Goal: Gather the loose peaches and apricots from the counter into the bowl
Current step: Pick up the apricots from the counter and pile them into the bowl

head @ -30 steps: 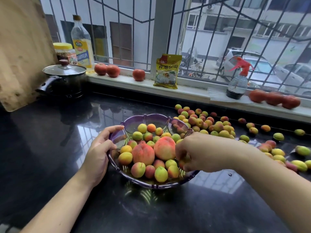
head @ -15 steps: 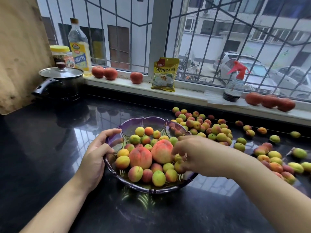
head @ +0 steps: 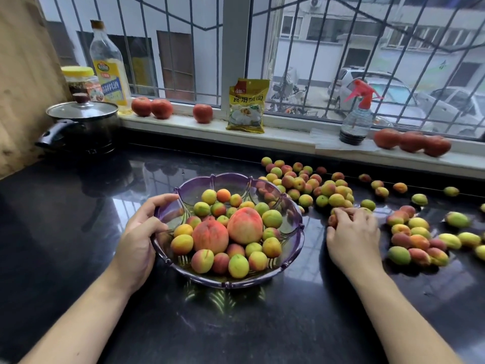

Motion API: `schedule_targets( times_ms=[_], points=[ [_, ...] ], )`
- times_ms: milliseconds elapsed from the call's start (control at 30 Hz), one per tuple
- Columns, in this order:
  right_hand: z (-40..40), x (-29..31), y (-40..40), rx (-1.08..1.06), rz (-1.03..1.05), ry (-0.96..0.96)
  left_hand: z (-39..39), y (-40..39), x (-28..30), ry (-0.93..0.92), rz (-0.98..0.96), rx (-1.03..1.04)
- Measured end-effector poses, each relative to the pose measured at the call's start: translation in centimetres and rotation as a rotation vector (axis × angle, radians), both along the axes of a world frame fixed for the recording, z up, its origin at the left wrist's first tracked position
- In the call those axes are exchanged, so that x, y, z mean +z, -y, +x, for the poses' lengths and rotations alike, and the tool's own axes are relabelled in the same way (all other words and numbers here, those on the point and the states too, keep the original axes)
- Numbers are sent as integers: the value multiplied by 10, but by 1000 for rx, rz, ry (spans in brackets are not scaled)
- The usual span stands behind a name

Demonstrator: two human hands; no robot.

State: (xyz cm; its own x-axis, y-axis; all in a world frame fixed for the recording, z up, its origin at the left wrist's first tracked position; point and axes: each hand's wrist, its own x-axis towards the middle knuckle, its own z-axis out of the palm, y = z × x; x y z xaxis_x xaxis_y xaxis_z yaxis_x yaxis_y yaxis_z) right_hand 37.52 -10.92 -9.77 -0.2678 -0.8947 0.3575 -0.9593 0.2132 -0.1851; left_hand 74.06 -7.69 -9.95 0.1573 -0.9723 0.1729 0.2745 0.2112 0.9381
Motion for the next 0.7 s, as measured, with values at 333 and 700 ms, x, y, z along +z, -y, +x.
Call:
schedule_targets(
  times_ms=[333, 700],
  points=[
    [3, 9, -5, 71, -157, 60, 1, 1, -2, 24, 8, 15],
    [26, 29, -15, 406, -284, 618, 2, 1, -1, 30, 15, 4]
  ],
)
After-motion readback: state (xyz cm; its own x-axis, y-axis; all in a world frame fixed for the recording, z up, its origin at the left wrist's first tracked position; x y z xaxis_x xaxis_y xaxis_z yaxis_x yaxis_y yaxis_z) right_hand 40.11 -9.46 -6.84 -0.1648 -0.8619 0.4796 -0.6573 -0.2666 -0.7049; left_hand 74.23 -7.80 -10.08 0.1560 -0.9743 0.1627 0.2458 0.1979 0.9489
